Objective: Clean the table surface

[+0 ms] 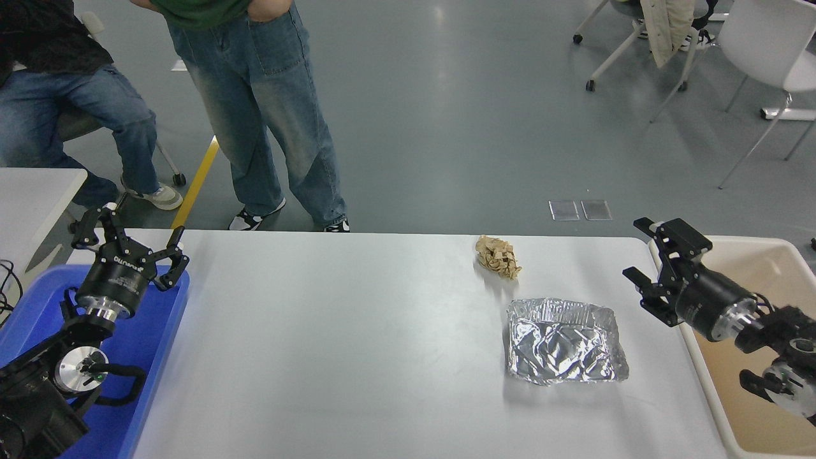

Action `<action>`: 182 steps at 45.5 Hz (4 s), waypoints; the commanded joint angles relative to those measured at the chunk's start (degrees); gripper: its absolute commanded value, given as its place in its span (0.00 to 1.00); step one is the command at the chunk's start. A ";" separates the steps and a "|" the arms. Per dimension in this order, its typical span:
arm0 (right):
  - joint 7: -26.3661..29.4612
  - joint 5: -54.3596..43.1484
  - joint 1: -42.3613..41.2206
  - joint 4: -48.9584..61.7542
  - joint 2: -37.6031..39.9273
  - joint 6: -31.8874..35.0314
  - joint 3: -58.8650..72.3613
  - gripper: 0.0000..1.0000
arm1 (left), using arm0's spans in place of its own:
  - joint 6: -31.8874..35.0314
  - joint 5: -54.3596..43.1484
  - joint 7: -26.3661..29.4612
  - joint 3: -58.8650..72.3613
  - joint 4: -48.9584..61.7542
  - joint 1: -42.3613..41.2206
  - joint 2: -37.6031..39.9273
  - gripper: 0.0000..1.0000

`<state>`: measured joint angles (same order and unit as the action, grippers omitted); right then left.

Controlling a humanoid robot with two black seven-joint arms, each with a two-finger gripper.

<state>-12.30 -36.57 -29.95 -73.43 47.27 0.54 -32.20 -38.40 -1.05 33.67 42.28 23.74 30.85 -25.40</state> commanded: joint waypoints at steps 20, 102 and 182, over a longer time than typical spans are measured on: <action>12.13 -28.02 -15.76 1.27 2.39 -8.01 28.95 1.00 | 0.00 0.00 -0.01 0.00 -0.01 0.00 0.00 1.00; 8.52 -35.59 -17.78 15.42 -12.73 -13.55 47.32 0.92 | 0.00 0.00 -0.01 0.00 -0.01 0.00 0.00 1.00; 1.06 -35.42 -30.17 -5.84 9.85 -11.27 50.22 0.00 | 0.00 0.00 -0.01 0.00 -0.01 0.09 0.00 1.00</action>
<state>-10.36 -71.96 -56.14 -70.60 48.13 -11.79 18.44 -38.41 -1.06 33.66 42.29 23.74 30.87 -25.40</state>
